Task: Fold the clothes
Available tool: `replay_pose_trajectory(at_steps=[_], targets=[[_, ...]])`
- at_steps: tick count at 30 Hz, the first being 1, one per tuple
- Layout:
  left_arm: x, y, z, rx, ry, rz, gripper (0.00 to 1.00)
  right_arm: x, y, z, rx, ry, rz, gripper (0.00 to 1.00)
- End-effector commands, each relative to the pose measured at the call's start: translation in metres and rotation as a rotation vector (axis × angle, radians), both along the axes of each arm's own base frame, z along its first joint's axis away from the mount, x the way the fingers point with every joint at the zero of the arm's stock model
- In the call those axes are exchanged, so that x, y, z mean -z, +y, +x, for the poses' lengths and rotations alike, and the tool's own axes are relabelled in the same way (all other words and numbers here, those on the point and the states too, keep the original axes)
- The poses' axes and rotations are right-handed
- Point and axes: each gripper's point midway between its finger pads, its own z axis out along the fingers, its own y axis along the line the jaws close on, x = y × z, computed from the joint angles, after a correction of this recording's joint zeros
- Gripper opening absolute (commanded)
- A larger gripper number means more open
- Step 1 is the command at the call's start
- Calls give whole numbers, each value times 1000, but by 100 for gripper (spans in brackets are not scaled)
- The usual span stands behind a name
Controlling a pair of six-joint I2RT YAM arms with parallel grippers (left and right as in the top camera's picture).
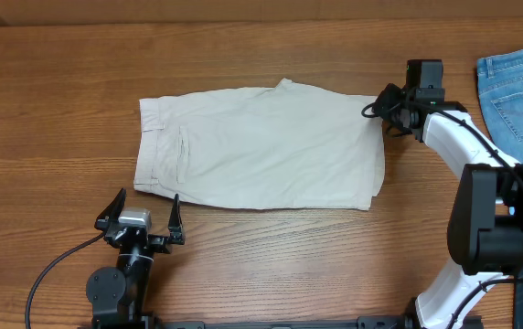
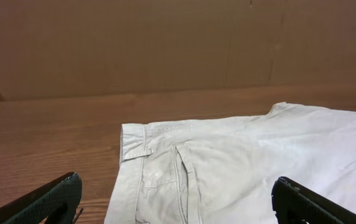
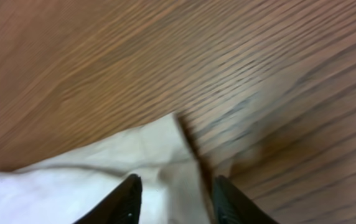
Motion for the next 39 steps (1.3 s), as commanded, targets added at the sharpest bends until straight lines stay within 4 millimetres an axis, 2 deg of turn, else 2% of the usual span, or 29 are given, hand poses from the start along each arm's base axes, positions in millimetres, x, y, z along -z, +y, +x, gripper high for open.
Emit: replay_pose_trajectory(at_steps=[1,4,8,11,13,15,17,19,22,23,25,27,30,34,39], targets=[[0,-3,-1,16,-8,19,100,2,-30,2,90,11,-109,48],[0,-3,-1,16,-8,19,100,-10,-41,0,123,23,-99,65],[0,-3,-1,16,-8,19,100,-46,-51,-6,162,36,-57,81],[0,-3,-1,16,-8,19,100,-72,-35,-14,112,57,19,89],[0,-3,-1,16,-8,19,100,-83,-14,-27,42,95,115,95],[0,-3,-1,16,-8,19,100,-85,14,-45,-36,158,247,97],[0,-3,-1,16,-8,19,100,-83,37,-63,-108,227,330,94],[0,-3,-1,14,-8,19,100,-66,58,-90,-159,337,328,92],[0,-2,0,10,-8,20,100,-47,77,-112,-198,422,301,77],[0,-2,0,10,-8,20,100,-41,84,-119,-212,445,299,68],[0,-2,0,10,-8,19,100,-28,95,-134,-230,492,297,57],[-3,-2,0,8,-20,21,100,-18,100,-148,-217,543,301,56],[-12,-3,0,18,-56,16,100,-4,97,-160,-137,597,292,56],[-14,-11,-1,64,-64,14,100,15,75,-176,-7,660,203,56],[-22,-11,-2,64,-80,16,100,22,62,-184,31,682,149,60]])
